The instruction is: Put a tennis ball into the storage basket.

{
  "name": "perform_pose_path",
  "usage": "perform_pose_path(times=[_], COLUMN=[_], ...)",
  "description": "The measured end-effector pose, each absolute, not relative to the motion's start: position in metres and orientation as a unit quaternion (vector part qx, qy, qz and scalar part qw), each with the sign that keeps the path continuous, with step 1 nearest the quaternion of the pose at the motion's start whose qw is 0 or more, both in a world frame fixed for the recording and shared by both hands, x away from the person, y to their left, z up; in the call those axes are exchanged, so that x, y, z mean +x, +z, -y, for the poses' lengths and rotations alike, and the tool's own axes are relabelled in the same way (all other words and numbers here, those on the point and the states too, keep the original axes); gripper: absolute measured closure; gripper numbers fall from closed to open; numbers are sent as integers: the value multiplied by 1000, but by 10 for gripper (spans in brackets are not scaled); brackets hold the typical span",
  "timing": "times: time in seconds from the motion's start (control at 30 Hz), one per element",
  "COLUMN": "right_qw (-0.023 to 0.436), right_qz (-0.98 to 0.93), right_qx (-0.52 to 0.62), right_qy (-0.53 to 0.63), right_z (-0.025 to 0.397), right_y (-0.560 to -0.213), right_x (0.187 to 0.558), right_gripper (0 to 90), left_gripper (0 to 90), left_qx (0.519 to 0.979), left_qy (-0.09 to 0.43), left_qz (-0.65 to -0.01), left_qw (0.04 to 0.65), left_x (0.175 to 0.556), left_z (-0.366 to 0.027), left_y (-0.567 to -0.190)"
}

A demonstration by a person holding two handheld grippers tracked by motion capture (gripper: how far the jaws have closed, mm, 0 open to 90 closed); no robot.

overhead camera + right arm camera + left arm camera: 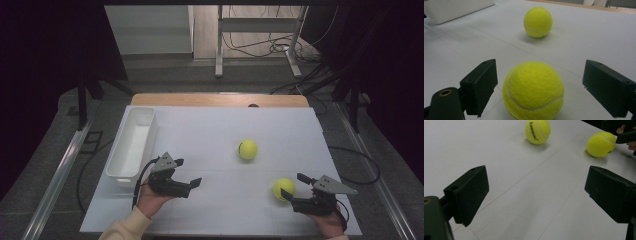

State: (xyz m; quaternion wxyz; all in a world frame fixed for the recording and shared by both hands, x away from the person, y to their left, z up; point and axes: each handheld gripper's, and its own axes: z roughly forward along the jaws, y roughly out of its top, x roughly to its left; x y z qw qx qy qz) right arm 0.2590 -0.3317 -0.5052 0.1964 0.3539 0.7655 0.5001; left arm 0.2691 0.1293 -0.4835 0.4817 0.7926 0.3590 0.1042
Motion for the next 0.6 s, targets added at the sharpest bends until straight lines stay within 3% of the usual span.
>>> perform_pose_path(times=[0.6], right_qw=[195], right_qz=[-767], right_qx=[354], right_qy=[499], right_z=[331], right_y=[-506], right_x=[259], right_gripper=[131], left_gripper=[64], left_qx=[798], left_qy=[94], left_qz=[-351], left_qw=[480], left_x=[281], left_z=[-114], left_y=[-480])
